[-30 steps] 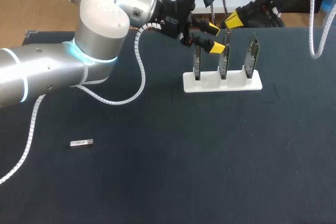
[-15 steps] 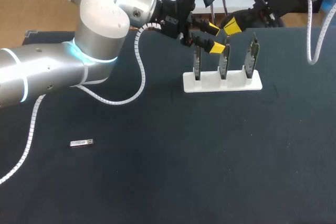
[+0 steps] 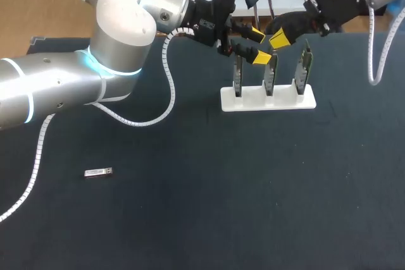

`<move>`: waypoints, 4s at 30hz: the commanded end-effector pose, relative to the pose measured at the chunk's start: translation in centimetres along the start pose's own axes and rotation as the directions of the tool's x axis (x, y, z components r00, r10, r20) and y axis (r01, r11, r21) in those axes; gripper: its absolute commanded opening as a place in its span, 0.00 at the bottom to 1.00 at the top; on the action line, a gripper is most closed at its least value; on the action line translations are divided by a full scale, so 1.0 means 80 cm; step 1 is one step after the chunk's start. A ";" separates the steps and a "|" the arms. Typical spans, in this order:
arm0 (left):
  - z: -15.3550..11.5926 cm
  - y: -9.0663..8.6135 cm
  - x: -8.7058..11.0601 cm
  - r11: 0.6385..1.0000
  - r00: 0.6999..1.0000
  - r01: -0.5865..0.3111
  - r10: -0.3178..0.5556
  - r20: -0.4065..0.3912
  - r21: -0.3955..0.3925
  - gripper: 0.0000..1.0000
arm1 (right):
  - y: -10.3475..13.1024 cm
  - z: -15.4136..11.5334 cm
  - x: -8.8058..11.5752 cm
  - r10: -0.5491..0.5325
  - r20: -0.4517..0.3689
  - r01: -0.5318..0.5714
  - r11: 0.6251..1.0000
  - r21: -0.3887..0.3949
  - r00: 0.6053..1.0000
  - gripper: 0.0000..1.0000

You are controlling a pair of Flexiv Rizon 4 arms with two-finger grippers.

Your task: Pick up the optical module with the left hand, and insert it into the network port with the right hand.

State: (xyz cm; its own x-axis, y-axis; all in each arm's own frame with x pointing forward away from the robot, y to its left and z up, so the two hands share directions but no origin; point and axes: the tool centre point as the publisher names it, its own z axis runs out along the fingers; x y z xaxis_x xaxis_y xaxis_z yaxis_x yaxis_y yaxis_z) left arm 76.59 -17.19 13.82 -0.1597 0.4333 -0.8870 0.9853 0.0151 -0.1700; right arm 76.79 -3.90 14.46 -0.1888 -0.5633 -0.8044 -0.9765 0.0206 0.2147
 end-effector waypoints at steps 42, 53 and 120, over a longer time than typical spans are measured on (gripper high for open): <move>0.000 0.002 -0.001 1.000 1.000 0.000 0.000 -0.003 0.003 1.00 | 0.008 -0.073 -0.025 -0.116 0.143 0.112 0.993 0.037 0.983 0.00; 0.000 0.002 -0.001 1.000 1.000 0.000 0.000 -0.003 0.003 1.00 | 0.007 -0.107 0.013 -0.122 0.041 0.120 0.992 0.030 0.992 0.00; -0.002 0.001 -0.007 1.000 1.000 -0.008 0.008 0.015 0.008 1.00 | 0.002 -0.119 0.069 -0.073 0.043 0.073 0.997 0.006 0.996 1.00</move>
State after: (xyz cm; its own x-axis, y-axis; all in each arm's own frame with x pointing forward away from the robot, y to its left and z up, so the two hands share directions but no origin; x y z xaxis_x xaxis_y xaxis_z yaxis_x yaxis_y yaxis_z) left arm 76.63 -17.31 14.24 -0.1569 0.4213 -0.8932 0.9857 0.0102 -0.1684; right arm 76.69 -14.90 15.36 -0.1214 -0.5276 -0.8408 -0.9880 -0.0176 0.1537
